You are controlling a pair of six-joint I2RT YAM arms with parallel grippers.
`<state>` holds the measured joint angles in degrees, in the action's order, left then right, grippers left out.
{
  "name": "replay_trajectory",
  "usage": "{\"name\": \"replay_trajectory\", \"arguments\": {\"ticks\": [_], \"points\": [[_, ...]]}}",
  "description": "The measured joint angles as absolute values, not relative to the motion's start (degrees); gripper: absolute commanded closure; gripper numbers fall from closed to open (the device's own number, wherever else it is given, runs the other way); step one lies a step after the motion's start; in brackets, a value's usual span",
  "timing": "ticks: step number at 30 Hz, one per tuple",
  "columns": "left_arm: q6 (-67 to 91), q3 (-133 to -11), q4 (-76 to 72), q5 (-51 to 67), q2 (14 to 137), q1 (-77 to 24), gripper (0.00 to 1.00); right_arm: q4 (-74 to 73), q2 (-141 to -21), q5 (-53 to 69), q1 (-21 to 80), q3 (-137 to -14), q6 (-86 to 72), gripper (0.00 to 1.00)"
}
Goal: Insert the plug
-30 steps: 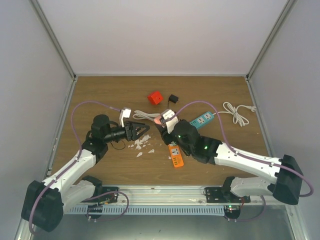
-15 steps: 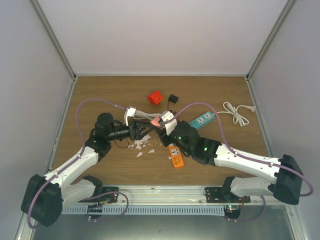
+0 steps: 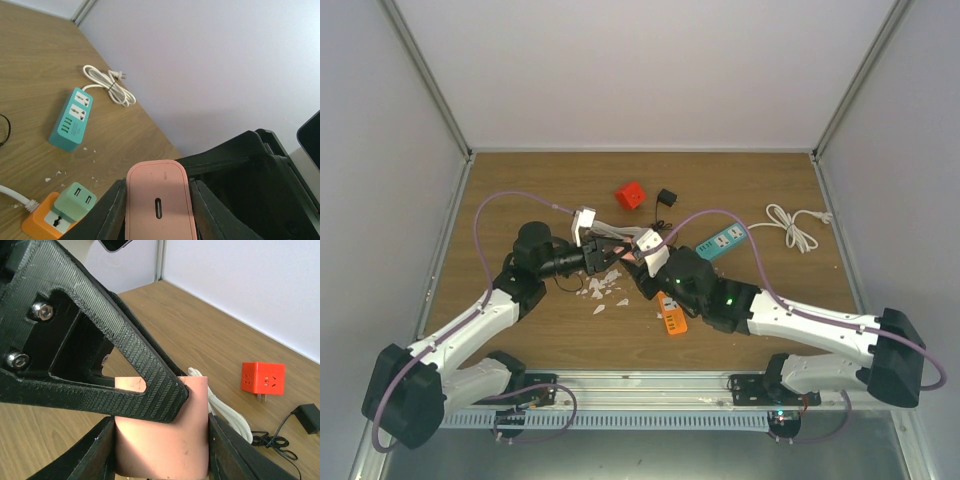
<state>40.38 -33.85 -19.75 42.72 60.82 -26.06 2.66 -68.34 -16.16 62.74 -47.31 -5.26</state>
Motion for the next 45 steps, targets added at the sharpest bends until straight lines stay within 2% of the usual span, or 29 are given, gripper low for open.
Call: {"name": "replay_trajectory", "arguments": {"ticks": [1,2,4,6,7,11,18,22,25,30,32,38,45], "points": [[40.4,-33.8,-19.6,42.7,60.8,-26.1,1.0,2.7,-68.3,-16.2,62.8,-47.3,-5.2,0.88],[40.3,-33.8,-19.4,42.6,60.8,-26.1,1.0,2.7,-68.3,-16.1,62.8,-47.2,-5.2,0.78],[39.6,-34.1,-18.4,42.7,60.7,-26.1,1.0,2.6,-68.3,-16.0,62.8,-47.2,-5.1,0.32],[37.7,-35.3,-16.1,43.0,60.7,-26.1,1.0,2.6,-68.1,-15.8,62.8,-47.2,-4.8,0.04],[34.7,-36.3,-14.5,43.2,60.6,-26.2,1.0,2.3,-67.8,-15.0,62.7,-47.2,-5.0,0.01],[26.3,-37.6,-10.8,40.7,59.4,-26.1,1.0,-3.7,-66.7,-10.7,62.8,-52.0,-5.3,0.0],[15.6,-36.6,-7.9,40.6,56.2,-26.1,1.0,-22.5,-70.1,-6.1,62.9,-78.2,-9.5,0.0],[11.5,-35.4,-7.7,42.8,52.9,-26.1,1.0,-32.4,-71.3,-4.0,62.9,-83.8,-10.0,0.0],[9.2,-34.4,-7.8,45.0,50.7,-26.2,1.0,-34.5,-69.6,2.3,62.9,-80.8,-9.7,0.01],[5.5,-33.8,-7.5,47.9,50.3,-28.5,1.0,-34.0,-57.6,11.9,63.0,-66.5,-9.5,0.0],[3.8,-33.8,-7.0,48.2,51.4,-31.2,1.0,-36.7,-55.6,12.1,63.0,-67.2,-9.1,0.05],[-0.6,-34.3,-3.4,47.1,54.5,-38.4,1.0,-41.6,-58.6,12.5,63.0,-69.3,-6.8,0.14],[-3.3,-34.5,-2.3,47.1,53.1,-40.5,1.0,-48.0,-64.7,11.1,63.0,-64.7,-4.1,0.24]]}}
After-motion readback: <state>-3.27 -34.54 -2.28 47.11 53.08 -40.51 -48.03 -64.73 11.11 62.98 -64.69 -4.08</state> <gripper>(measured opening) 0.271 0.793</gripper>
